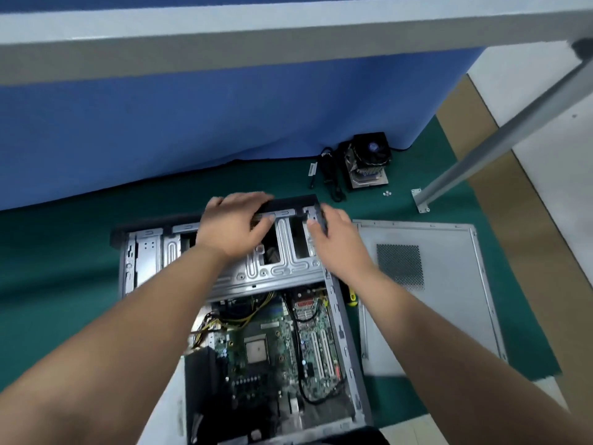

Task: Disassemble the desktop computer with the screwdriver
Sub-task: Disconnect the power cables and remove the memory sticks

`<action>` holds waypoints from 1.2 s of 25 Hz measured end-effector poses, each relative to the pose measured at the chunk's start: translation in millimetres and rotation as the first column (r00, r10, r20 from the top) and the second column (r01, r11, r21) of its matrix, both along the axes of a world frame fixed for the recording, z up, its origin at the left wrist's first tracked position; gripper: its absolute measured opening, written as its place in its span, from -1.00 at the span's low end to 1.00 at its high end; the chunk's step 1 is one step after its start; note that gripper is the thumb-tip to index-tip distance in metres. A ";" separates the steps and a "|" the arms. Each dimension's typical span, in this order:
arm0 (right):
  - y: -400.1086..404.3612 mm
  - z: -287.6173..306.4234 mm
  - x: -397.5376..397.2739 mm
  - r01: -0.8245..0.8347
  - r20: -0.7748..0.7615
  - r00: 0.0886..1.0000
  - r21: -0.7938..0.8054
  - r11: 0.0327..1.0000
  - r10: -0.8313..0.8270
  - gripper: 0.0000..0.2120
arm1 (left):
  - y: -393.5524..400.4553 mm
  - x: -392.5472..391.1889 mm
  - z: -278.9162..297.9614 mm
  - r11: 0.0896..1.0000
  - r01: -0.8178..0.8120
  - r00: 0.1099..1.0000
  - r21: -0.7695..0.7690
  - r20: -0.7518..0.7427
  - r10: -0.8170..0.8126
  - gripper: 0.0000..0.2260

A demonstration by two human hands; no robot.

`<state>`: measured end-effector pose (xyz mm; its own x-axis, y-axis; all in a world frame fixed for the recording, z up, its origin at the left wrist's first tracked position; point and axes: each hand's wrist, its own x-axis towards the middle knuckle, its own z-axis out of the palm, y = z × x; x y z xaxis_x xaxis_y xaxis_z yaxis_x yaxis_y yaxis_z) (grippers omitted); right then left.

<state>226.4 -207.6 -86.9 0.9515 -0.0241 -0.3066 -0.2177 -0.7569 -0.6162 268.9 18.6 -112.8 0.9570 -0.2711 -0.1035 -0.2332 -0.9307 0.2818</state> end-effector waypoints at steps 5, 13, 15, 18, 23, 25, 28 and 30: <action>8.6 -0.6 -91.2 -0.206 0.081 0.966 -0.335 0.919 0.246 -0.38 | 39.2 -83.7 3.9 0.988 0.047 0.999 -0.147 0.013 -0.045 -0.53; 43.0 -17.9 -157.4 -0.494 -0.077 0.816 -0.608 0.621 0.574 -0.47 | 83.8 -186.4 -4.3 0.999 0.043 0.999 0.018 0.017 -0.043 -0.48; 59.8 -24.4 -154.9 -0.519 -0.252 0.844 -0.607 0.602 0.474 -0.34 | 82.0 -188.0 -6.7 1.000 0.019 0.999 0.016 0.031 -0.019 -0.49; 74.5 -34.0 -158.2 -0.586 -0.462 0.806 -0.531 0.612 0.371 -0.32 | 81.5 -187.9 -7.3 1.000 -0.015 0.998 -0.020 0.055 0.016 -0.51; 75.3 -44.8 -166.7 -0.549 -0.475 0.819 -0.490 0.677 0.321 -0.29 | 79.6 -187.8 -8.1 0.995 -0.095 0.990 -0.005 0.102 0.095 -0.53; 76.4 -45.9 -169.4 -0.534 -0.470 0.826 -0.481 0.695 0.310 -0.28 | 79.6 -187.4 -8.8 0.995 -0.098 0.990 -0.004 0.106 0.098 -0.52; 76.3 -46.9 -173.7 -0.513 -0.456 0.835 -0.444 0.735 0.307 -0.30 | 80.2 -186.9 -9.8 0.995 -0.102 0.986 -0.008 0.133 0.102 -0.51; 74.8 -46.3 -174.8 -0.484 -0.433 0.848 -0.401 0.778 0.305 -0.34 | 79.8 -186.7 -11.0 0.994 -0.104 0.984 -0.011 0.143 0.105 -0.50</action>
